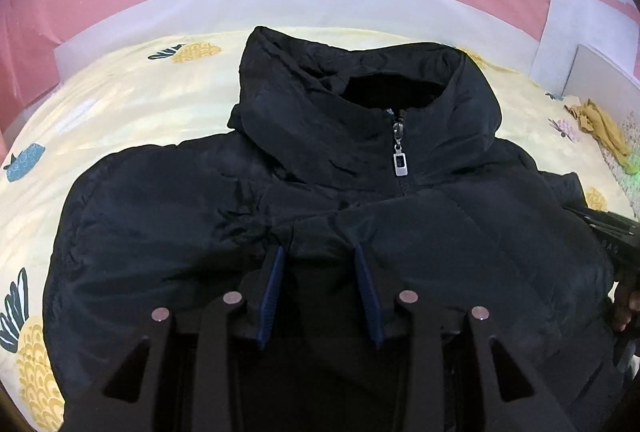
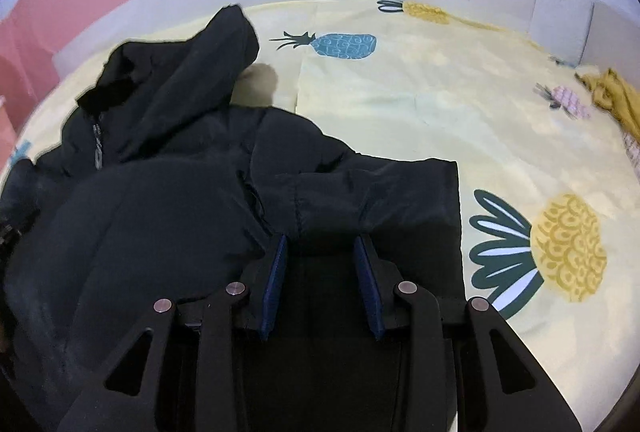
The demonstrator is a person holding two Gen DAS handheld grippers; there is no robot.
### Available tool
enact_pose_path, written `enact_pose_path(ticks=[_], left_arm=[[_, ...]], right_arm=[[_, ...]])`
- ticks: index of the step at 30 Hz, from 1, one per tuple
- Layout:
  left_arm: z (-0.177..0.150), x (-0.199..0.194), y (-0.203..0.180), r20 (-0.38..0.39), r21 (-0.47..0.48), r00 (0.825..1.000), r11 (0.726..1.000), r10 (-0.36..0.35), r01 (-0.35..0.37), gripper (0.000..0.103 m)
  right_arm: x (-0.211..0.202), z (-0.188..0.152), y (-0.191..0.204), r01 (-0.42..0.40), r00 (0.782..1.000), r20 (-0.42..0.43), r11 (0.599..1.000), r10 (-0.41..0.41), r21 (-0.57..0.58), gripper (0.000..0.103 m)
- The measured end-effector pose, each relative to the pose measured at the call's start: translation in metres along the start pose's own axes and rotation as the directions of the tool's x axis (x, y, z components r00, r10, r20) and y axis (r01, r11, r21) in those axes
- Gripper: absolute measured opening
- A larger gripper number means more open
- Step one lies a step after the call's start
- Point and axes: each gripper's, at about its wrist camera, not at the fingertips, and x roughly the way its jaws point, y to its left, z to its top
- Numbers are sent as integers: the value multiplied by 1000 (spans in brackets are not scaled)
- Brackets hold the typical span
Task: Fold large clothes
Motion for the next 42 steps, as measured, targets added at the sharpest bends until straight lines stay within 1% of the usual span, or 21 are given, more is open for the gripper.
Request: enact_pose_path(ticks=[2, 5, 6, 8, 10, 12, 14, 15, 16, 18, 21, 23, 25, 26, 28, 33, 37, 42], left_arm=[[2, -1, 1, -6, -6, 1000, 1000, -5, 5, 40], [8, -13, 4, -15, -20, 1000, 1000, -9, 9, 40], [11, -23, 6, -6, -29, 1000, 999, -14, 14, 39], [10, -47, 5, 28, -28, 998, 998, -50, 51, 39], [3, -68, 1, 65, 7, 995, 997, -81, 81, 39], [-8, -71, -3, 56, 33, 995, 996, -85, 84, 39], [-19, -59, -4, 8, 42, 997, 996, -73, 72, 40], [-24, -49, -4, -20, 40, 998, 997, -60, 61, 40], [-28, -43, -3, -35, 33, 997, 997, -62, 64, 40], [-30, -42, -2, -30, 34, 998, 997, -63, 64, 40], [-27, -48, -2, -33, 33, 997, 997, -64, 65, 40], [-27, -56, -2, -34, 27, 997, 998, -63, 64, 40], [-27, -69, -1, -29, 10, 997, 997, -74, 75, 40], [-29, -76, -1, -25, 2, 996, 997, -83, 83, 40], [-30, -95, -1, -10, -2, 995, 995, -102, 102, 40], [-30, -152, -3, 60, 13, 989, 991, -133, 132, 40], [-28, -199, -3, 122, 17, 981, 988, -151, 150, 40], [-30, -241, -3, 176, 32, 970, 986, -165, 162, 45]], right_arm=[[-3, 1, -2, 12, 1000, -6, 1000, -12, -11, 36], [-23, 6, -4, 24, 1000, 1, 1000, -24, -3, 36], [-37, 8, -3, 7, 1000, 26, 1000, -7, 12, 36], [-65, 8, 2, -55, 995, 79, 998, 53, 26, 36], [-88, 2, 15, -93, 989, 111, 996, 93, -4, 36], [-94, -6, 29, -130, 986, 105, 991, 132, -31, 36], [-87, -15, 42, -153, 986, 61, 987, 156, -51, 36], [-78, -21, 50, -147, 988, 31, 987, 149, -72, 36], [-71, -26, 55, -133, 991, 13, 988, 135, -83, 36], [-63, -31, 61, -116, 993, 2, 990, 117, -85, 36], [-69, -27, 63, -99, 995, 1, 991, 99, -90, 36], [-83, -27, 66, -82, 996, 15, 992, 83, -94, 36], [-105, -26, 73, -63, 997, 43, 993, 67, -102, 37], [-109, -24, 72, -68, 996, 51, 993, 73, -101, 37], [-134, -24, 80, -104, 990, 82, 989, 113, -104, 37], [-191, -27, 98, -147, 975, 146, 980, 166, -132, 37], [-238, -30, 106, -137, 963, 212, 980, 166, -145, 37], [-278, -37, 108, -143, 956, 243, 984, 165, -106, 39]])
